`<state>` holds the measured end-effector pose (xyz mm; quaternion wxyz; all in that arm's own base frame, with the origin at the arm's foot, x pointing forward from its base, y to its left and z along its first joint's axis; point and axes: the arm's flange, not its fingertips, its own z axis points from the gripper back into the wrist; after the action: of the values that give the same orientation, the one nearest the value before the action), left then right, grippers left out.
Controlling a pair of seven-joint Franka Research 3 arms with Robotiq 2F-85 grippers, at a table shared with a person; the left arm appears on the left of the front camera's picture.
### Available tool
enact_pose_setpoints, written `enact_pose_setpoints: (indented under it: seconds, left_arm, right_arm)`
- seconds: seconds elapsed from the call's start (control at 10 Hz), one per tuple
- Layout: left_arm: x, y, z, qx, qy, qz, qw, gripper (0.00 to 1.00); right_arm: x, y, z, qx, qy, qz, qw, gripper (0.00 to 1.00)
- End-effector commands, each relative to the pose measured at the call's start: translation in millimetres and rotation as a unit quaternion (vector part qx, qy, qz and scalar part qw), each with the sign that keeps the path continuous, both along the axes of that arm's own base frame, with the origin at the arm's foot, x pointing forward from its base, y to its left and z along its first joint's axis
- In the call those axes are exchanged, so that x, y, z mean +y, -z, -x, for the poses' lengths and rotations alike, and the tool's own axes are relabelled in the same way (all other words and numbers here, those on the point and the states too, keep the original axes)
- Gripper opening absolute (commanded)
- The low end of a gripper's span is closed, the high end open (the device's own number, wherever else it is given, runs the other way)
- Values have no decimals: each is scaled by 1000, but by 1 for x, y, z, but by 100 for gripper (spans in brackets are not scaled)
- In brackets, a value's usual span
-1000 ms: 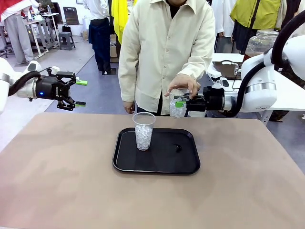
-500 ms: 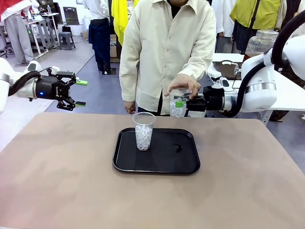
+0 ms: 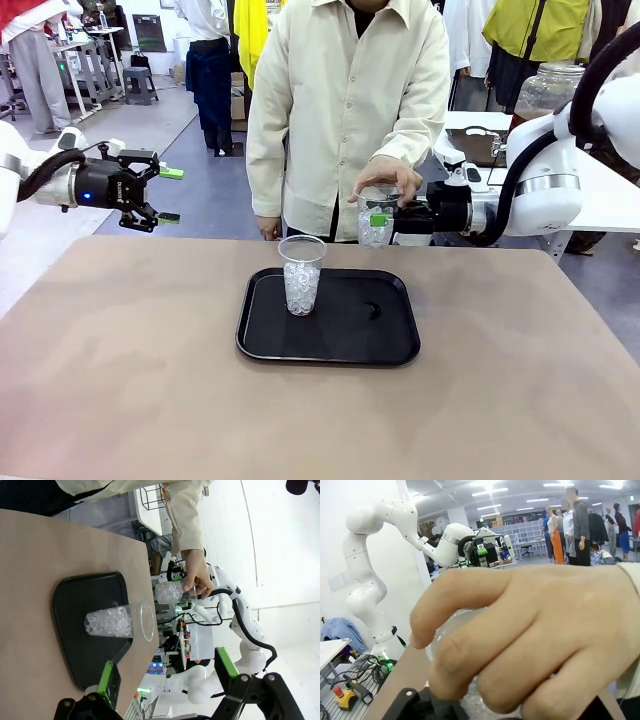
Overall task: Pour the drink into the iced cup.
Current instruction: Open the gripper to release the iced cup you were holding.
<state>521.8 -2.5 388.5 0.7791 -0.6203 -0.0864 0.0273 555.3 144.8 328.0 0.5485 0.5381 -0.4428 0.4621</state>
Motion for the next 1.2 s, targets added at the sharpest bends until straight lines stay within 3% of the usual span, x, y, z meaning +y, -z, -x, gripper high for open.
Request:
enact_pose_setpoints:
  seconds: [0.0, 0.5, 1.0, 1.1]
  left_arm:
    - [0, -2, 0, -2, -1, -1, 1000, 100]
    - [0, -2, 0, -2, -1, -1, 1000, 100]
    - [0, -2, 0, -2, -1, -1, 1000, 100]
    - [0, -2, 0, -2, -1, -1, 1000, 100]
  right_arm:
    - [-13, 3, 3, 16, -7, -3, 1000, 100]
    - [-70, 21, 14, 17, 23, 0, 1000, 100]
    - [-147, 61, 46, -59, 36, -10, 998, 100]
    - [-156, 66, 51, -60, 46, -20, 997, 100]
